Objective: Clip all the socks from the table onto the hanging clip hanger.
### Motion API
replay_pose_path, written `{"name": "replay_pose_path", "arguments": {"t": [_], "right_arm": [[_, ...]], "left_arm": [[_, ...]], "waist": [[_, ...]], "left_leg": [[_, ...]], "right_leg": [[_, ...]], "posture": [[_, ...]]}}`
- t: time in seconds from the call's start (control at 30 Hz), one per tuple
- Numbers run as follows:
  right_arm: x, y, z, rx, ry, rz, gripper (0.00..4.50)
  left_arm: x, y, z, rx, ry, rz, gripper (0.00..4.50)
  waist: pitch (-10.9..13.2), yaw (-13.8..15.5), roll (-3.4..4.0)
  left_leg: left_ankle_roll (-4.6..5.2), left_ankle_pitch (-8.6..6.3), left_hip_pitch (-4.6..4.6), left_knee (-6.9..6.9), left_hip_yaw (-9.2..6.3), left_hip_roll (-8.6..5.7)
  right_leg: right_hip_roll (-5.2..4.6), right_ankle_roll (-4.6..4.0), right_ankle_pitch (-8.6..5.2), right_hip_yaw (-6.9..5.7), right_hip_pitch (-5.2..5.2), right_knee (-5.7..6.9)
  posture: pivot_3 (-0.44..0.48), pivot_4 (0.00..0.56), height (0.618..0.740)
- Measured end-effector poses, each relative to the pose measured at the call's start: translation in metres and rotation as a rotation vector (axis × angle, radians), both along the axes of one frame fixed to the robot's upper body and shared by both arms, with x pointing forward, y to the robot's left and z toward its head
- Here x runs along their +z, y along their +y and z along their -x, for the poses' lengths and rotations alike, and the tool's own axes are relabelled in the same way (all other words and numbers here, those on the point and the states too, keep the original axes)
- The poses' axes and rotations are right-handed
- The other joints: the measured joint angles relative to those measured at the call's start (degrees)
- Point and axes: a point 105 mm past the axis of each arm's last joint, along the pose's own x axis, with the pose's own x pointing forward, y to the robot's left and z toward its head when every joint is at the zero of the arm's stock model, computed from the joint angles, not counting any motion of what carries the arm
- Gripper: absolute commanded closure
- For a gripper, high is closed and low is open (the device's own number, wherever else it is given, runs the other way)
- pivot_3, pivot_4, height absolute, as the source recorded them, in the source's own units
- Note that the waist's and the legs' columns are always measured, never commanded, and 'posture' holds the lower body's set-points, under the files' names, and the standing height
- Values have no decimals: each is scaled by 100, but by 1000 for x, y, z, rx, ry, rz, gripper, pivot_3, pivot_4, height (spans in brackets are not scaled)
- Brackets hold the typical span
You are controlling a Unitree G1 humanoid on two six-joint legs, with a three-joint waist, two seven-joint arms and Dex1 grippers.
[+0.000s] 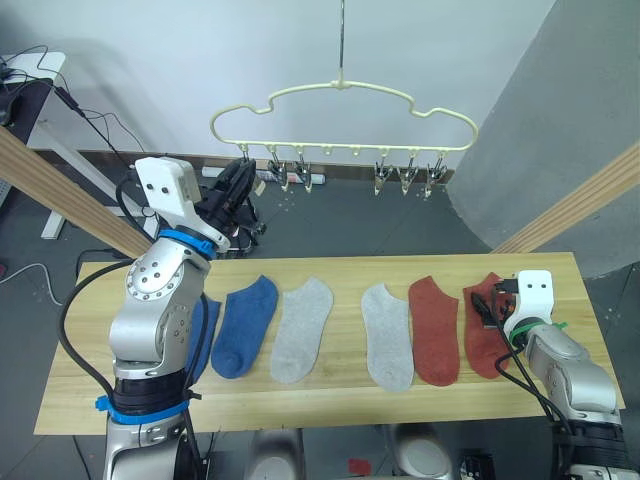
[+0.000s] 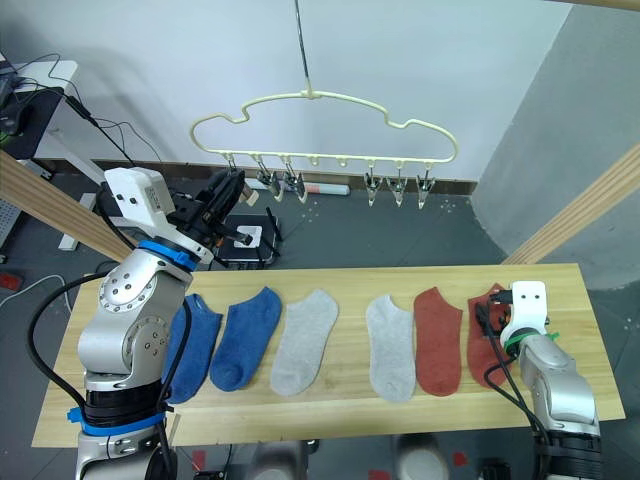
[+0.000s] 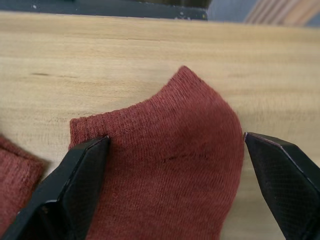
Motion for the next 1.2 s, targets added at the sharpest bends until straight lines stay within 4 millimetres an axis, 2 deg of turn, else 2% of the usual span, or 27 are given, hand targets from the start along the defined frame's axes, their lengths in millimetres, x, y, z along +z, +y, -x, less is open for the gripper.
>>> {"name": "replay_pose_path", "arguments": {"t": [0.03,0.1,0.13,0.43,0.6,0.63,0.67,0.73,0.77,0.97,1.2], "right_arm": [[-1,1,1,-5,5,-23,571],[-2,6,3,2,13,-44,1343],[-2,7,3,4,16,-49,1506],[-4,14,10,31,21,-92,4497],[1,21,12,127,14,-59,4500],[16,41,10,323,0,21,4500],[42,69,6,530,-67,99,4500],[77,109,6,754,-190,169,4500],[87,125,9,837,-226,188,4500],[108,188,17,1101,-309,223,4500],[132,229,15,1206,-412,289,4500]], "left_arm": [[0,0,0,-5,2,0,4427],[0,-2,0,-20,6,8,4427],[0,-2,0,-24,7,10,4427],[2,-7,4,-127,59,16,4427],[6,-7,7,-170,76,44,4427],[8,-6,8,-196,102,66,4427],[14,-6,8,-219,112,73,4427],[16,-9,9,-246,132,85,4427],[15,-10,9,-258,143,93,4427],[24,-12,11,-298,143,128,4427],[24,-16,12,-329,166,141,4427]], "waist": [[0,0,0],[0,-1,0],[0,-1,0],[2,-1,-3],[16,0,-2],[47,-19,13],[72,-53,16],[74,-68,15],[75,-59,14],[75,10,12],[76,8,11]], "left_leg": [[0,0,0,-1,-1,-1],[0,0,0,-2,0,-1],[0,0,0,-2,0,-1],[-1,0,-1,-3,0,0],[-2,0,-1,-6,1,-1],[-2,0,-6,0,10,-5],[-3,1,-12,0,18,-7],[-10,5,-14,-1,7,0],[-14,7,-16,-5,-3,0],[-37,22,-102,16,-17,1],[-36,21,-112,14,-29,3]], "right_leg": [[1,0,0,-1,0,0],[4,1,-1,-1,0,-2],[4,2,-1,-1,0,-3],[2,19,-11,-1,0,-5],[2,23,-14,0,-1,-7],[-2,32,-13,7,-10,-5],[3,35,-12,13,-21,-6],[11,36,-12,3,-24,-3],[14,35,-12,-5,-24,0],[-20,6,8,-18,-86,4],[-26,6,7,-35,-94,1]], "posture": [[-138,426,740],[-138,425,740],[-138,425,740],[-136,419,740],[-141,410,740],[-141,408,740],[-141,407,740],[-144,406,740],[-147,404,740],[-148,402,740],[-151,399,740]]}}
